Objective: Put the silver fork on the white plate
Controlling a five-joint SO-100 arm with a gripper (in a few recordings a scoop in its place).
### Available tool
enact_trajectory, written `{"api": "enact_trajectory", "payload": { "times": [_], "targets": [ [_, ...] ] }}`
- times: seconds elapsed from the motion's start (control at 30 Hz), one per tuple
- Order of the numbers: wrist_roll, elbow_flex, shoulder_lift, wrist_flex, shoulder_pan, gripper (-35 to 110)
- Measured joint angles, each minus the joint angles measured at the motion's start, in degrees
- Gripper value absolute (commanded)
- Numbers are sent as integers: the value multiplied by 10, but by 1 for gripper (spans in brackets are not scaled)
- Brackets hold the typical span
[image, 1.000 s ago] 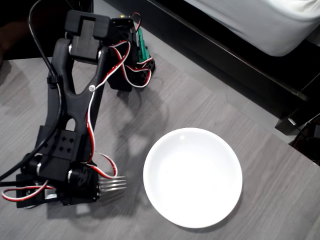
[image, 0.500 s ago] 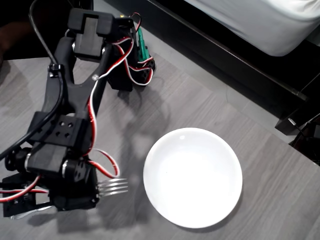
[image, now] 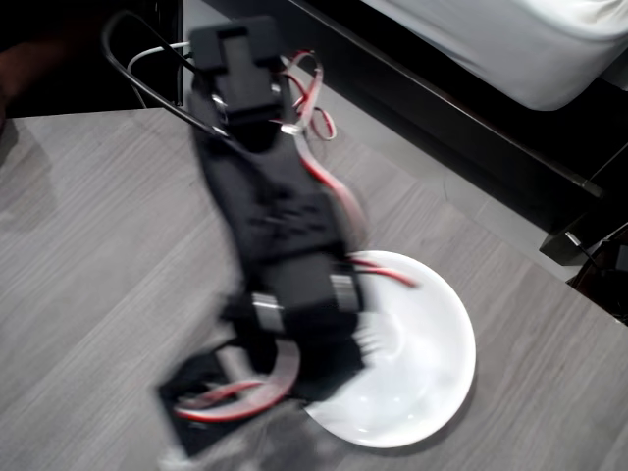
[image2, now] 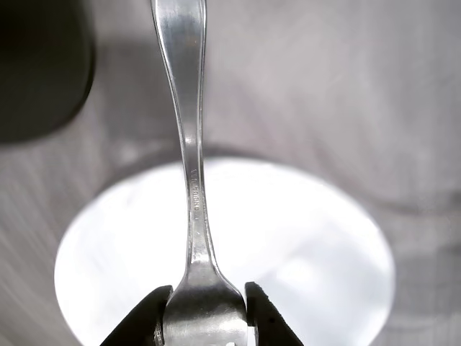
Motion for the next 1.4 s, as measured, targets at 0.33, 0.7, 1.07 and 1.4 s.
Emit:
{"api": "enact_trajectory", "payload": {
  "times": [0.33,0.7,1.07,1.4],
  "targets": [
    [26,-45,-86,2,-75,0],
    [26,-49,-156,-16,-71,15],
    [26,-51,-164,-12,-76,23],
    [26,-51,-69,17,-48,22]
  ]
}}
